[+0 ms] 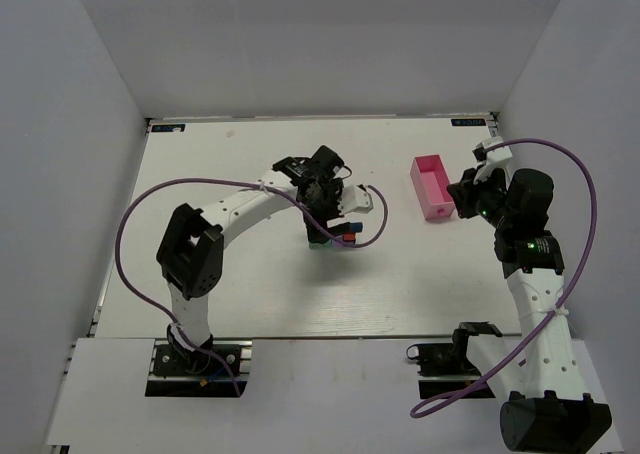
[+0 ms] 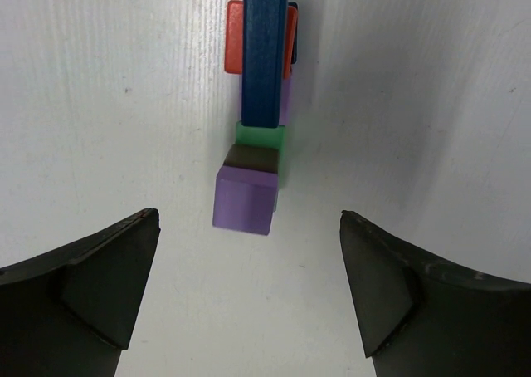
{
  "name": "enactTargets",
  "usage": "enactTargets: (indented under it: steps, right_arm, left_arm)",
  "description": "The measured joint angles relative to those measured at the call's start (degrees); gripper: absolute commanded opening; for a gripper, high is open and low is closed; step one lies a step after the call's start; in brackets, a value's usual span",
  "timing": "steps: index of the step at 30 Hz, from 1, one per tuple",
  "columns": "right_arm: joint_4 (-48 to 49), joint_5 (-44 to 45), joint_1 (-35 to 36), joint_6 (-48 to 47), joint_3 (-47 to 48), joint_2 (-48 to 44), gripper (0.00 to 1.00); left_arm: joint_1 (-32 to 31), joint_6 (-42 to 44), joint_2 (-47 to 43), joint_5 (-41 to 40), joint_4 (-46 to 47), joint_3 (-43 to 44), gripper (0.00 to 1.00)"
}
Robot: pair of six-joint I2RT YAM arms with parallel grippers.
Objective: Build the wood block tower
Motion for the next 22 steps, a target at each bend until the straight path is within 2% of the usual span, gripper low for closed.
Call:
enactTargets:
  steps: [1,2,4,5,6,7,9,12,16,22]
  right_arm:
    - [0.0,0.0,0.0,0.0,0.0,0.0,0.19]
    - [0.0,0.0,0.0,0.0,0.0,0.0,0.34]
    - [0.0,-0.3,0.0,-0.3,-0.2,0.0,0.51]
    - [0.1,-0.9,0.0,-1.1,-0.5,0.0,0.65]
    - [0.0,-1.3,0.0,-1.3,-0.8,0.0,0.71]
    - [-0.2,-2.0,0.0,-2.1,-1.1,0.1,0.85]
    - [-0.4,-3.0,0.0,-2.9,-1.6,0.2,0.90]
    - [-0.4,-3.3,0.0,-3.0,-2.0,0.1,0.90]
    - [0.0,-4.0,0.0,-3.0,-4.1,-1.8,0.90]
    - [-0.1,-7.0,0.0,-4.6,-6.8,-5.4,0.90]
  left_arm:
    - [0.0,-0.4,-0.8,-0.2,0.0,0.0,1.00]
    - [0.0,-1.0,-1.7,-0.4,0.0,0.0,1.00]
    - [0.0,-2.7,-4.2,-1.1,0.3,0.0,1.00]
    - [0.0,-3.9,-5.9,-1.4,0.9,-0.3,1.00]
    - [0.0,-5.0,-7.9,-1.6,1.9,-1.1,1.00]
    - [0.0,-6.5,-10.7,-1.8,3.5,-2.4,1.00]
    - [0.0,-10.8,-17.0,-2.6,7.1,-6.1,1.00]
    - [0.1,-18.8,-27.8,-3.6,11.7,-12.4,1.00]
    - [0.5,-29.1,-44.9,-5.2,19.0,-25.4,1.00]
    - [0.7,-35.3,-65.8,-10.8,24.5,-42.6,1.00]
